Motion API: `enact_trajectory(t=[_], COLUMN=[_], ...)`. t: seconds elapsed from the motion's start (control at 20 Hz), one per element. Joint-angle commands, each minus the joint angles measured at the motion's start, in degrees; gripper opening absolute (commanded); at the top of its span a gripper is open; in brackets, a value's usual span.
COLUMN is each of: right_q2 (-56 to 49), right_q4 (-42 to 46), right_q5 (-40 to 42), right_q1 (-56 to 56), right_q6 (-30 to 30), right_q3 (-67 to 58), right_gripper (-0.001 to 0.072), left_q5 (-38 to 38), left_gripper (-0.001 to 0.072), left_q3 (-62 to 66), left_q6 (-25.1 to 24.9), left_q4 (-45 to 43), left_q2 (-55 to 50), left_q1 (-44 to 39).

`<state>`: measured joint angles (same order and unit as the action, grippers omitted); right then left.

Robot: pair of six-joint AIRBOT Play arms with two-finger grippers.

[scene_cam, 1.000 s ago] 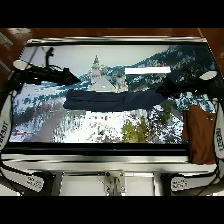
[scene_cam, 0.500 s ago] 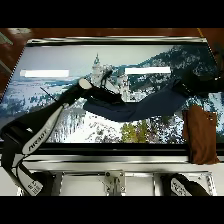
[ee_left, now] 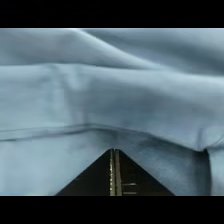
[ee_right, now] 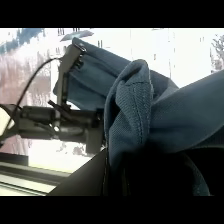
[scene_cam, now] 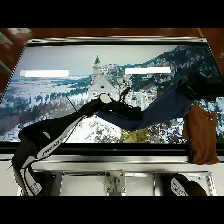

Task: Fold the shirts.

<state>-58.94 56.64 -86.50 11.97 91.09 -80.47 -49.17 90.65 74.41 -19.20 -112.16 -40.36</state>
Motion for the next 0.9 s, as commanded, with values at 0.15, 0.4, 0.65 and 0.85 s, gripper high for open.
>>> enact_trajectory(t=[0.15,0.4,0.65,0.85], right_q2=[-5.1,-20.5,-36.5,-41.6], right_q4=[5.5,5.2,-8.5,-19.9], right_q5=[5.7,24.2,42.8,42.4], right_q1=[-13.8,-27.9,-37.0,-38.1], right_q6=[1.6,3.0,3.0,-0.5], right_q3=[0.0,0.0,0.0,0.0], right_gripper=[0.007,0.007,0.0241,0.0536], left_q5=[-2.1,-3.8,-11.9,-16.7], left_gripper=[0.0037,0.0038,0.0038,0.0038], left_q3=[0.1,0.1,0.1,0.0], left_q6=[-3.9,-3.9,-5.9,-7.8], left_q4=[1.9,1.9,1.9,1.7], left_q2=[8.5,24.1,37.0,41.8], left_q1=[19.1,39.0,51.1,53.7])
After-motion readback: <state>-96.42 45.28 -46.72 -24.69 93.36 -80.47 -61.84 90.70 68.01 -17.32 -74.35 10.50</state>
